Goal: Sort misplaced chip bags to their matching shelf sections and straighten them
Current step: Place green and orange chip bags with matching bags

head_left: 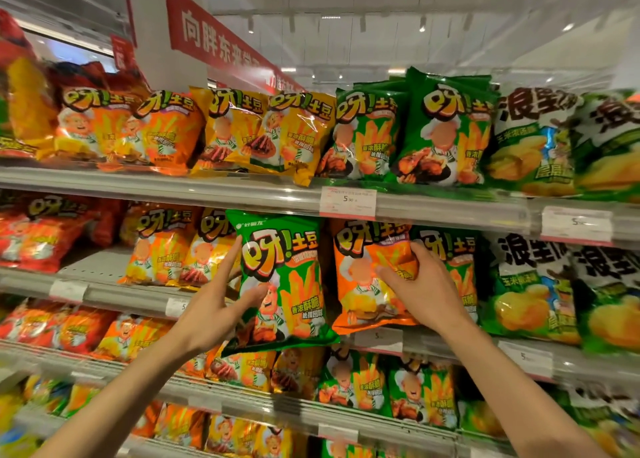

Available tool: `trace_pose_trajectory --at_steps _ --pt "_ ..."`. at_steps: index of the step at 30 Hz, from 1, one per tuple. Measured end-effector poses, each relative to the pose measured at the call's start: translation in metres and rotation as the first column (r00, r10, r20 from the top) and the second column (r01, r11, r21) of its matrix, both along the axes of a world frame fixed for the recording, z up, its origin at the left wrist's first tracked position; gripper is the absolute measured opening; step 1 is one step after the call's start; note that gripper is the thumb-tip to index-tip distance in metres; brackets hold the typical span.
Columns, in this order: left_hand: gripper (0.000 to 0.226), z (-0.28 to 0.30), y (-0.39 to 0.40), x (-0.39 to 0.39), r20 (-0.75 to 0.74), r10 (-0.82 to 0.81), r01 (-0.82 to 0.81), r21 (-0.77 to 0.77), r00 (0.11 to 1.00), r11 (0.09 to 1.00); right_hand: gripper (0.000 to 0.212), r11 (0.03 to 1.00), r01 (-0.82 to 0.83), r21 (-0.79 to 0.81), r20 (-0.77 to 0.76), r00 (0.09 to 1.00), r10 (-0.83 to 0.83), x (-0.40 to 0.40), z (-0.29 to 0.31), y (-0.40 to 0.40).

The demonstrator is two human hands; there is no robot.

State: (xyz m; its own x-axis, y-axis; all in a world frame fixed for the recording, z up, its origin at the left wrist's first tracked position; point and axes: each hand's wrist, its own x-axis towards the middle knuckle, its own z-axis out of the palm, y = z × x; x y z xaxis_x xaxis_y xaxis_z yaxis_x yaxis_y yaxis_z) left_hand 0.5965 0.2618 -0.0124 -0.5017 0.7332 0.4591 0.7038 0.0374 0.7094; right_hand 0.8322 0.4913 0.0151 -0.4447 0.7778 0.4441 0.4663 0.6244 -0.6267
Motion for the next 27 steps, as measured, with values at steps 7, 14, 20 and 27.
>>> trace_pose_trajectory --at_steps 7,14,20,27 --pt "0.087 0.001 0.01 0.003 -0.01 -0.05 0.05 -0.008 0.999 0.999 0.066 0.999 0.007 -0.034 -0.04 0.999 -0.008 0.047 -0.015 -0.008" --pt "0.085 0.009 0.042 0.02 -0.123 -0.08 0.068 -0.099 0.989 0.993 0.065 0.996 0.038 -0.076 -0.105 0.993 -0.046 0.099 -0.031 -0.006" --pt "0.079 0.024 0.094 0.034 -0.149 -0.075 0.053 -0.143 0.986 0.988 0.056 0.997 0.045 -0.07 -0.124 0.991 -0.054 0.134 -0.035 0.001" --pt "0.071 0.024 0.133 0.038 -0.189 -0.074 0.052 -0.119 0.979 0.992 0.064 0.997 0.046 -0.06 -0.115 0.992 -0.052 0.146 -0.042 0.0"
